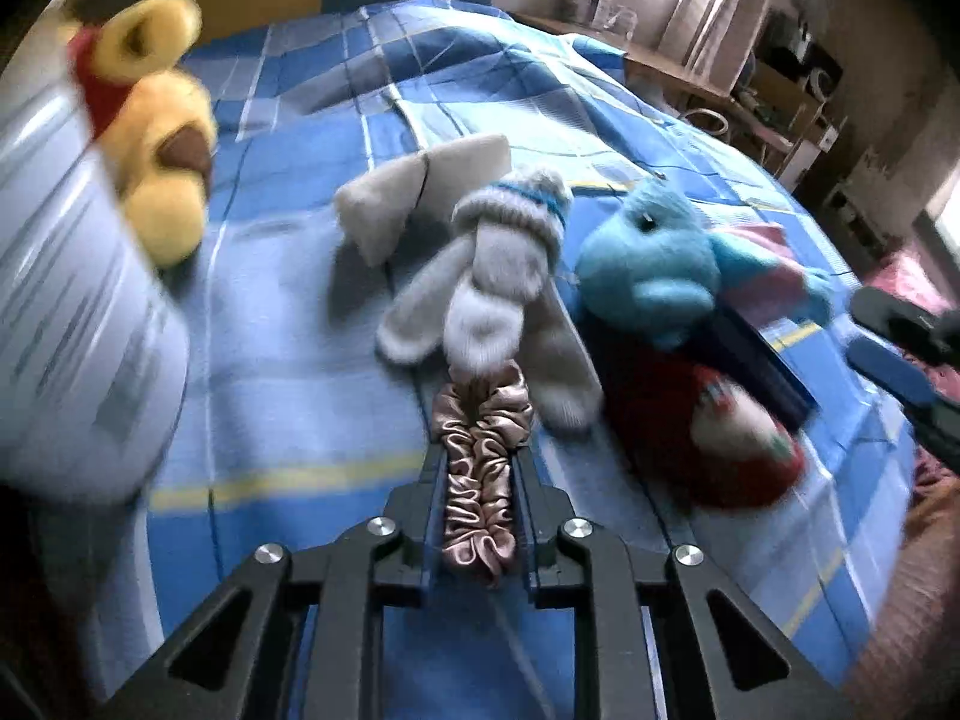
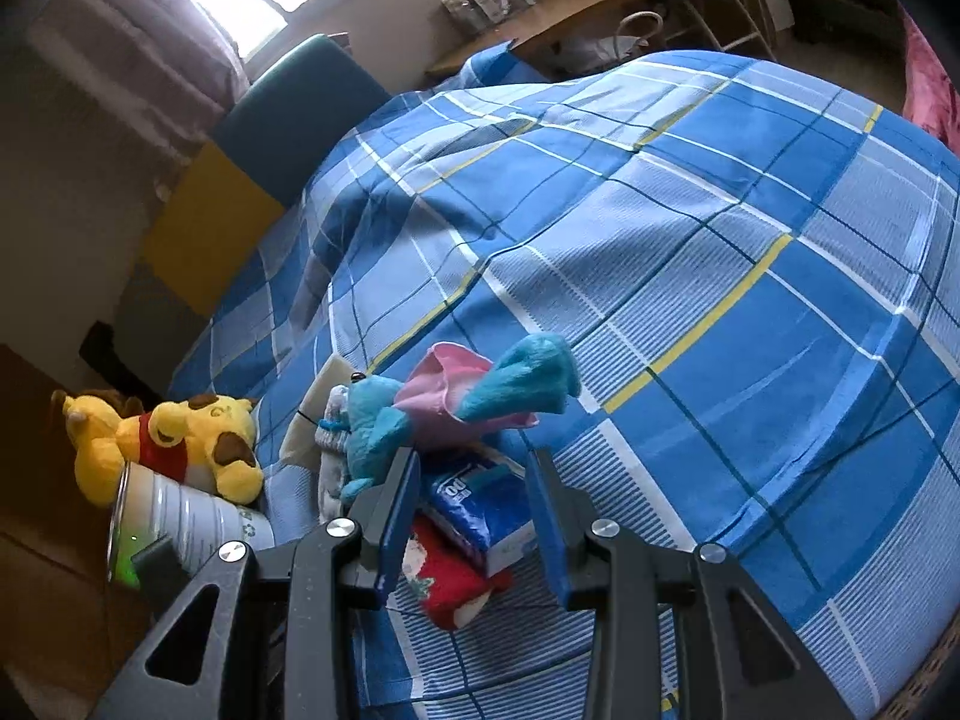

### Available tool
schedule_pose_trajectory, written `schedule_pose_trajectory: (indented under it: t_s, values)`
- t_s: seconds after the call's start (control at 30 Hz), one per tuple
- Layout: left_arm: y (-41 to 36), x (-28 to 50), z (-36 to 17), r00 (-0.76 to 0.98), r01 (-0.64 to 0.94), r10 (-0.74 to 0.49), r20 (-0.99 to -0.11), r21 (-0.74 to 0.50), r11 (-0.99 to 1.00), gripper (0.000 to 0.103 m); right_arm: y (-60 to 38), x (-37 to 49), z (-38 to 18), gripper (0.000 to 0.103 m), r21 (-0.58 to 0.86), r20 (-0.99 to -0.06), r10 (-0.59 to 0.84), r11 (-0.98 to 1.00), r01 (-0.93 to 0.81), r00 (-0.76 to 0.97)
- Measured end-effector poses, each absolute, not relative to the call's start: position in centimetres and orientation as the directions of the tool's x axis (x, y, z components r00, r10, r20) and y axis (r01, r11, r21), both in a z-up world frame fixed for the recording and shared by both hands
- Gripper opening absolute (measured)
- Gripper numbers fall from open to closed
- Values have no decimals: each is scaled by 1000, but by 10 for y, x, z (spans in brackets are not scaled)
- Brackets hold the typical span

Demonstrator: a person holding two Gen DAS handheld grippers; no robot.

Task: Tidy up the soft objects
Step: 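Grasp the white mesh tube from the pile with the right tool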

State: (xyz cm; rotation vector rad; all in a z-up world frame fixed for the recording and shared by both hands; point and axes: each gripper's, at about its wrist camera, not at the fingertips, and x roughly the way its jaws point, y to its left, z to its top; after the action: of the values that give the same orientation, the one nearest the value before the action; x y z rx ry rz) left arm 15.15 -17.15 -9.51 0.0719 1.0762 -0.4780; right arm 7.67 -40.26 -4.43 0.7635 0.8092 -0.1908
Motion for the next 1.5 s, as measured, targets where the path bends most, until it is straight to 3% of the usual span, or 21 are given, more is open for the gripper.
schedule_pose_trajectory:
  t_s: [0.13,0.33,0.53,0.9,1.07,1.27,1.4,1.5]
  values:
    - [-152,112,-96,383,429,-345,-857,-166,888,20,-399,77,-41,36,529,-709,117,740,416,695]
    - [-130,51,-98,472,513,-318,-822,-37,857,20,-396,79,-42,36,512,-718,113,754,412,687]
    - [-115,47,-100,478,517,-352,-805,-66,854,20,-377,84,-34,36,477,-718,132,808,346,684]
    - [-106,40,-104,529,536,-416,-740,-89,839,20,-282,176,0,38,525,-734,403,847,81,547]
    - [-102,42,-105,525,541,-443,-727,-117,833,20,-258,241,-21,39,515,-796,394,840,172,459]
    - [-99,44,-106,518,543,-471,-715,-151,826,20,-248,293,-64,39,344,-913,222,869,354,343]
    - [-97,44,-107,513,542,-486,-708,-172,822,20,-252,308,-84,39,271,-944,157,871,410,292]
    - [-97,44,-107,515,543,-486,-706,-170,822,20,-249,309,-89,29,249,-942,139,899,360,304]
